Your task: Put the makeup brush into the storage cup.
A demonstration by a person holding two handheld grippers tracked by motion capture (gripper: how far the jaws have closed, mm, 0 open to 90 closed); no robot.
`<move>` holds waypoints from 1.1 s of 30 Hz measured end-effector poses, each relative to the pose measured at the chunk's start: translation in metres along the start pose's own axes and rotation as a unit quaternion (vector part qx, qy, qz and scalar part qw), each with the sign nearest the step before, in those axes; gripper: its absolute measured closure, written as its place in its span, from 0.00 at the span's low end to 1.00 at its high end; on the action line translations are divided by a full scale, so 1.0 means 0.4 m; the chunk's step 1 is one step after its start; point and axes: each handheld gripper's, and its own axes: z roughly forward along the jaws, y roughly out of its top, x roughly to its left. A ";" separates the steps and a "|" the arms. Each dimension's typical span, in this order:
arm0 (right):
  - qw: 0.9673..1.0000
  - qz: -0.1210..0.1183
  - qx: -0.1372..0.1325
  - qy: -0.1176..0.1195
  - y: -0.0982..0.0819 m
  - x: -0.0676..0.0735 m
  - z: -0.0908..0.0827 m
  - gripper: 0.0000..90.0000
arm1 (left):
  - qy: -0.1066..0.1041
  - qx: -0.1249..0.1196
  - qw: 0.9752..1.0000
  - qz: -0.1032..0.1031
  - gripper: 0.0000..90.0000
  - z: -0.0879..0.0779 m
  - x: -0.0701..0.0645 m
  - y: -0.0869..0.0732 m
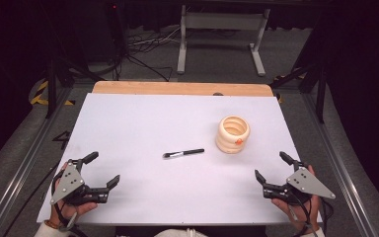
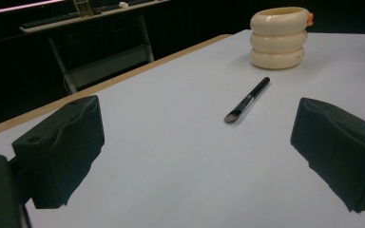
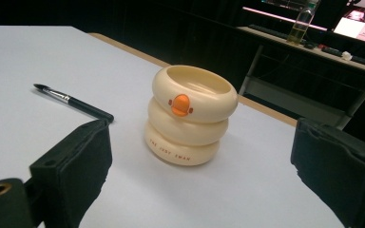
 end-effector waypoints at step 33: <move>0.977 -0.105 0.074 0.170 0.247 0.064 0.191 0.21 | -0.009 0.015 1.000 -0.009 0.06 0.003 -0.001 -0.015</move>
